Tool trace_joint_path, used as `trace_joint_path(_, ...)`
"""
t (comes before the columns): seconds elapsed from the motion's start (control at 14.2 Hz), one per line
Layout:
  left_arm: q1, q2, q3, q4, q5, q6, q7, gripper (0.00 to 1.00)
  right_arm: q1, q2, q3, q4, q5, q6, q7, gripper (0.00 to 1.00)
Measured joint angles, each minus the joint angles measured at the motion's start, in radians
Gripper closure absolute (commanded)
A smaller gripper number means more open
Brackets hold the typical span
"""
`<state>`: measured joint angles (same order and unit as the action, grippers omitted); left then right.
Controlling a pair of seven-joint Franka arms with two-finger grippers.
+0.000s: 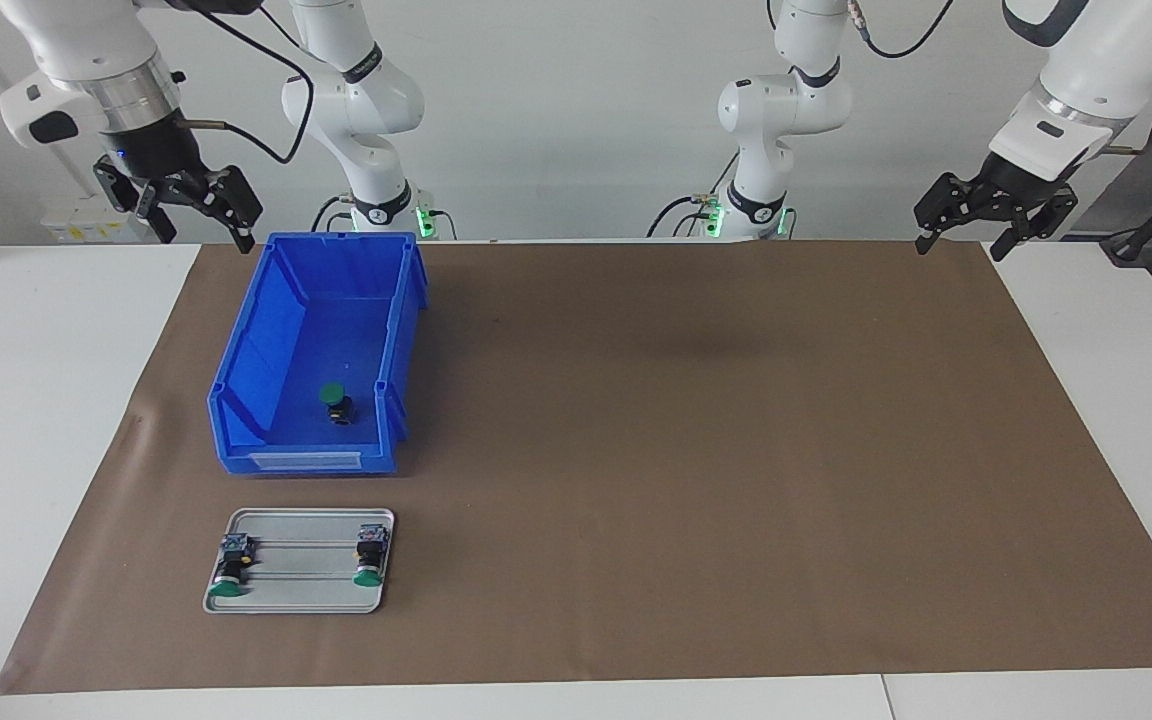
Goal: Place and press button with both arms
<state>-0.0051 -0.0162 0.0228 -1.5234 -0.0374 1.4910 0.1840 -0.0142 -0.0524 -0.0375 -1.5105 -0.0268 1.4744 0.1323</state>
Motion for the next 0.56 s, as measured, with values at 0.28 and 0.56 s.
trace_joint_path(0.28, 0.000, 0.000, 0.000, 0.000, 0.000, 0.000, 0.000, 0.00, -0.007, 0.001, 0.004, -0.046, 0.000, 0.006, 0.000, 0.00)
trace_joint_path(0.56, 0.000, 0.000, 0.000, 0.000, 0.000, 0.000, 0.000, 0.00, -0.007, 0.000, 0.010, -0.048, -0.008, 0.007, -0.008, 0.00)
